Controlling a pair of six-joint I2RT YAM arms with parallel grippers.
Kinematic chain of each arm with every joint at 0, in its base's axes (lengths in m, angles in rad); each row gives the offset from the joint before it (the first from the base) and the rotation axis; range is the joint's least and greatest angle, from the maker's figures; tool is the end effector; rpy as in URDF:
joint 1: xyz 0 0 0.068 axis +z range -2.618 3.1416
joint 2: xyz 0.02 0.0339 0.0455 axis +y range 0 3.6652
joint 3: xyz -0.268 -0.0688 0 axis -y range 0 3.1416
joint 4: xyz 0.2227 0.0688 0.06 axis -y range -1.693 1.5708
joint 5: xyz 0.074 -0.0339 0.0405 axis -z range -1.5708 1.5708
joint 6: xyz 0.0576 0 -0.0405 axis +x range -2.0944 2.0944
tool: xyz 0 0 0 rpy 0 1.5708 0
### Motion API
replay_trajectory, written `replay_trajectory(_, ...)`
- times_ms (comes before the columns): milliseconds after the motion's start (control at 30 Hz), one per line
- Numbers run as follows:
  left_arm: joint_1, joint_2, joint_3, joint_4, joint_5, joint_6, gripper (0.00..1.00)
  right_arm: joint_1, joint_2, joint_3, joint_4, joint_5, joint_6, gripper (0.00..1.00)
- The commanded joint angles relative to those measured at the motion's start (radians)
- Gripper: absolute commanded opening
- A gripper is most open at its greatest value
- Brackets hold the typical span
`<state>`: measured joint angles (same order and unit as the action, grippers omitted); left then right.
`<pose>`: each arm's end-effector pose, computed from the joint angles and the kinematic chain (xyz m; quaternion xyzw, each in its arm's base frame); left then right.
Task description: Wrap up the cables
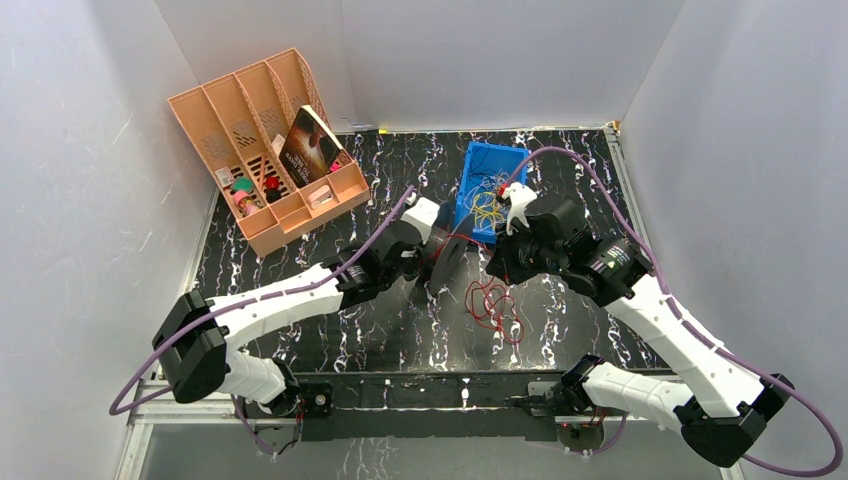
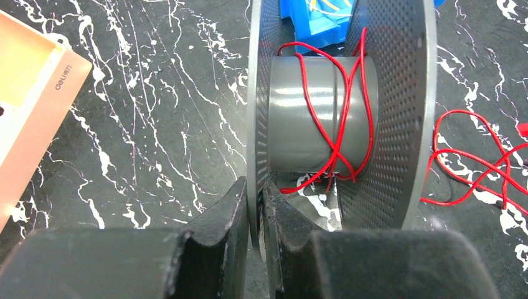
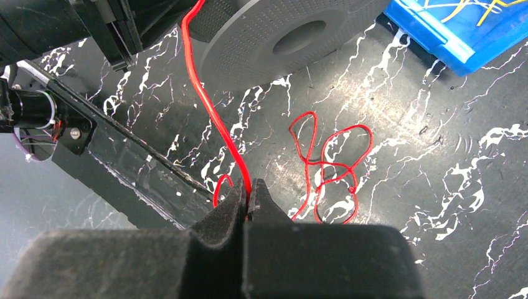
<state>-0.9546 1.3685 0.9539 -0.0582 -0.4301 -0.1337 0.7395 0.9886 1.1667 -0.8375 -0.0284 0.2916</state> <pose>0.1968 -0.2364 0.2837 0.2304 0.8086 -0.1082 0.5304 0.1357 0.1260 0.3552 -0.2055 0.8741 0.2280 0.3766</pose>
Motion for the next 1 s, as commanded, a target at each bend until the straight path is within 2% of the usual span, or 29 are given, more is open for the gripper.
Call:
replay_trajectory(0, 0.016, -0.005, 0.029, 0.003, -0.005, 0.004, 0.14, -0.005, -0.022, -0.003, 0.020, 0.007, 0.005, 0.00)
replay_trajectory(400, 0.039, 0.036, 0.044, 0.012, 0.030, 0.000, 0.22, -0.005, -0.022, -0.006, 0.021, 0.016, 0.010, 0.00)
replay_trajectory(633, 0.039, 0.027, 0.054, 0.005, 0.026, 0.003, 0.39, -0.007, -0.023, -0.007, 0.022, 0.022, 0.011, 0.00)
replay_trajectory(967, 0.039, -0.029, 0.086, -0.049, 0.063, 0.007, 0.55, -0.010, -0.006, 0.003, 0.021, 0.044, -0.001, 0.00)
